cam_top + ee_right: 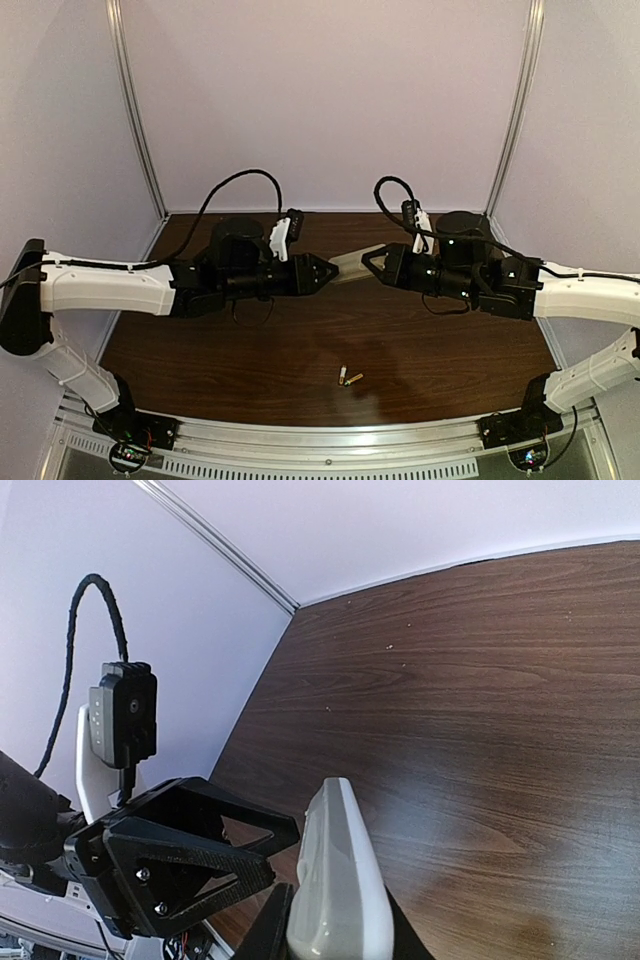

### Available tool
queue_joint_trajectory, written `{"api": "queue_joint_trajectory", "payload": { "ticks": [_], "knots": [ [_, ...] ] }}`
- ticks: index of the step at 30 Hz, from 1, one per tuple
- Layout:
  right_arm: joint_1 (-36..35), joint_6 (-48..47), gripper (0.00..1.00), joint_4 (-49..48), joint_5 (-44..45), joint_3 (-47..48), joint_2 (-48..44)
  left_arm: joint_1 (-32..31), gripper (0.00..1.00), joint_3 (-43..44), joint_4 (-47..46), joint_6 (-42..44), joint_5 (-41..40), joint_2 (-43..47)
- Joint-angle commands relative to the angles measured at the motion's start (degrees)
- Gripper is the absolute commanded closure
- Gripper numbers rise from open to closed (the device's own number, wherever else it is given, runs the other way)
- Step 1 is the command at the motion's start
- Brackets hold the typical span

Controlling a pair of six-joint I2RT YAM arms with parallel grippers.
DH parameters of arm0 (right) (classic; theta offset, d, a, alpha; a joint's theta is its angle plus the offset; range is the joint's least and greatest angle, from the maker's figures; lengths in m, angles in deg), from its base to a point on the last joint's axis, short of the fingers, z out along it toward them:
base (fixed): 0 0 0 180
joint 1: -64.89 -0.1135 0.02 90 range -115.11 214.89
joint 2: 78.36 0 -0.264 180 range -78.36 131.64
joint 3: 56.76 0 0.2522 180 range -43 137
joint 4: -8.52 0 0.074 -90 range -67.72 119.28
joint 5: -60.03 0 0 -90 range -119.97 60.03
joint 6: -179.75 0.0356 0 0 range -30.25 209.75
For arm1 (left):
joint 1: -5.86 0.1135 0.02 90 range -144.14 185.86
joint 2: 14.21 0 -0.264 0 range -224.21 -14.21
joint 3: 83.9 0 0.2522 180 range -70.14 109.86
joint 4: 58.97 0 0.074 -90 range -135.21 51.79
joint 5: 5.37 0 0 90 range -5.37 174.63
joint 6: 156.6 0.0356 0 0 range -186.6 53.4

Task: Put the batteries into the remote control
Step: Remove the battery cover from the remote control.

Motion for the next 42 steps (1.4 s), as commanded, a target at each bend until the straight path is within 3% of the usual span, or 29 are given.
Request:
{"api": "queue_joint_trajectory", "payload": {
  "ticks": [1, 42],
  "knots": [
    [-0.3, 1.5, 1.0, -0.3, -0.8, 0.9, -0.5, 0.0, 0.61, 2.3, 0.1, -0.1, -0.4, -1.4],
    [-1.1, 1.4, 1.0, -1.5, -2.4, 0.9, 1.3, -0.1, 0.61, 4.0, -1.5, 0.5, 1.1, -2.8]
  ]
}}
